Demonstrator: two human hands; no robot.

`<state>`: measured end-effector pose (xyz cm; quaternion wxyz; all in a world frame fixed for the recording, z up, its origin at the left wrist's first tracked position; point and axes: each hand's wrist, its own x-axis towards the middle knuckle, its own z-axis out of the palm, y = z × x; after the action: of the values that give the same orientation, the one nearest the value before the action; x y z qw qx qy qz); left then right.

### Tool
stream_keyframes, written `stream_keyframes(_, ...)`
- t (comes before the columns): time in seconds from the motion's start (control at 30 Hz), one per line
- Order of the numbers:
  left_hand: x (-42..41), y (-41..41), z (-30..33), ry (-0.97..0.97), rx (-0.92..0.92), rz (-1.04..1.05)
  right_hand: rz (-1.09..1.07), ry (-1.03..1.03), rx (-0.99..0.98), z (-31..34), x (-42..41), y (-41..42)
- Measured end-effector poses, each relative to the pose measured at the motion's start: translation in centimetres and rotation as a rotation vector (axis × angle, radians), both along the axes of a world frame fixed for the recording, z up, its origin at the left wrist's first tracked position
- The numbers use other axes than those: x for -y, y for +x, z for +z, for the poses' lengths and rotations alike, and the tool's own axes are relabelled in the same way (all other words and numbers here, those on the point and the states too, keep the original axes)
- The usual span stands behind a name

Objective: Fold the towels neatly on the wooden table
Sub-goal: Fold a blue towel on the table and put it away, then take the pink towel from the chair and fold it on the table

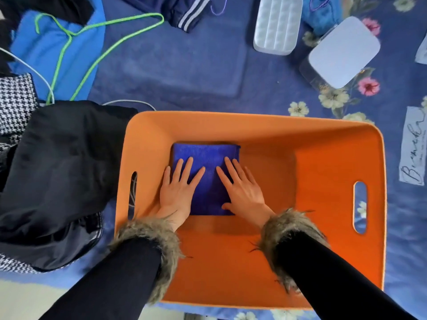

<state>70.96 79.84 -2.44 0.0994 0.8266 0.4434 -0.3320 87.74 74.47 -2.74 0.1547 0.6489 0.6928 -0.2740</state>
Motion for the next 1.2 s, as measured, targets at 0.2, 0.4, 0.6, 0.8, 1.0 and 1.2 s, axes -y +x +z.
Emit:
stream_keyframes(0.2,-0.5,0.6,0.5,-0.007,0.011,0.047,-0.001,-0.041,0.008,0.3,-0.7,-0.2)
stream_keyframes(0.4,-0.8,1.1,2.6,-0.185,0.112,0.194,-0.224,-0.149,-0.144,4.2,-1.0,-0.3)
stream_keyframes(0.6,3.1,0.4,9.8,-0.285,0.681,0.734,-0.563,-0.146,-0.314,12.4,1.7,-0.8)
stream_keyframes(0.8,7.3,-5.5,20.0,-0.035,1.129,1.159,-0.620,-0.059,-0.464,22.4,4.0,-3.8)
stream_keyframes(1.0,17.0,-13.2,27.6,0.135,1.204,1.336,-0.370,-0.078,-0.636,29.7,8.9,-11.0)
stream_keyframes(1.2,28.7,-20.1,31.6,0.411,1.215,1.652,0.047,-0.132,-0.660,33.5,12.1,-19.5)
